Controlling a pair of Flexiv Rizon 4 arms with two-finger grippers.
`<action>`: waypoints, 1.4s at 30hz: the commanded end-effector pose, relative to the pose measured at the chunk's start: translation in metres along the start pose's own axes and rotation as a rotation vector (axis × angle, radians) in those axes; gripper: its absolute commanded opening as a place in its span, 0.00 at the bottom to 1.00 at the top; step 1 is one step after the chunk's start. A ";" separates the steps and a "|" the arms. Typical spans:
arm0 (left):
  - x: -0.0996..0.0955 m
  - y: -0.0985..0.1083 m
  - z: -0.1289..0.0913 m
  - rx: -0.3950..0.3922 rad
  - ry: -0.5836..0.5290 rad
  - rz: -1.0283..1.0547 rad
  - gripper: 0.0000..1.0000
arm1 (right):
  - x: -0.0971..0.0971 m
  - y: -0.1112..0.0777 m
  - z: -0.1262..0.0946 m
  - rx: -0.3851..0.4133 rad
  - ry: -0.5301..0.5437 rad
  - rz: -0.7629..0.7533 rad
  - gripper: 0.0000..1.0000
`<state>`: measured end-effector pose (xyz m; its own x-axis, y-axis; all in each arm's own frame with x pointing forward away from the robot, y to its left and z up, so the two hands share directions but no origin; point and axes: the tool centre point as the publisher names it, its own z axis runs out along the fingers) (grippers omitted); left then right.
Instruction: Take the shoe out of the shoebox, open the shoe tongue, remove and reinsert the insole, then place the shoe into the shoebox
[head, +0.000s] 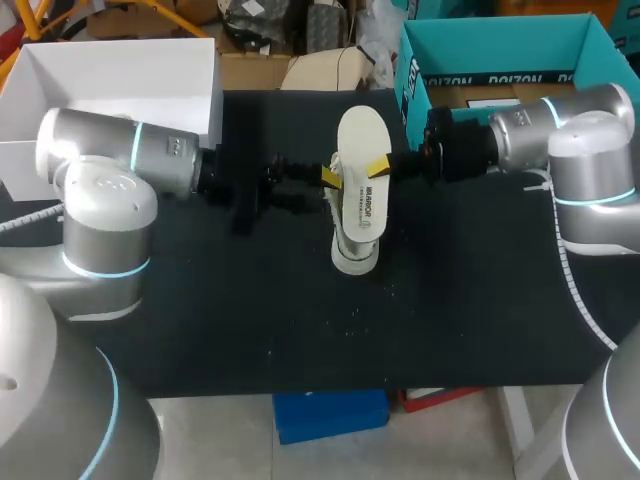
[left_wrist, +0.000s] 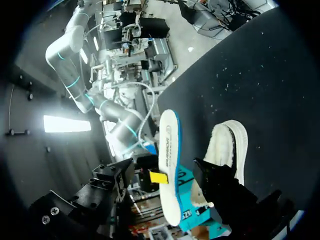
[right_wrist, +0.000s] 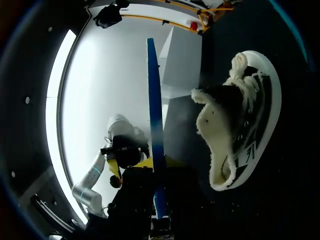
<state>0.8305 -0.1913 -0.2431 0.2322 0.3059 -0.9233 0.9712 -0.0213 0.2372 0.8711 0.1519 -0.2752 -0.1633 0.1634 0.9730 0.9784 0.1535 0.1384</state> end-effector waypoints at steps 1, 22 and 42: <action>-0.028 -0.006 -0.032 0.009 1.065 0.066 1.00 | 0.000 0.001 0.000 0.001 -0.002 0.001 0.00; -0.071 -0.015 0.007 0.140 1.373 0.157 1.00 | 0.000 0.001 0.000 0.001 -0.002 0.001 0.00; -0.048 -0.010 0.026 0.180 1.245 0.083 1.00 | 0.000 0.001 0.000 0.001 -0.002 0.001 0.00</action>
<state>0.8052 -0.2189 -0.2015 0.2174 0.9421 -0.2554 0.9715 -0.1835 0.1500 0.8712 0.1520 -0.2752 -0.1635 0.1640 0.9728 0.9783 0.1541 0.1384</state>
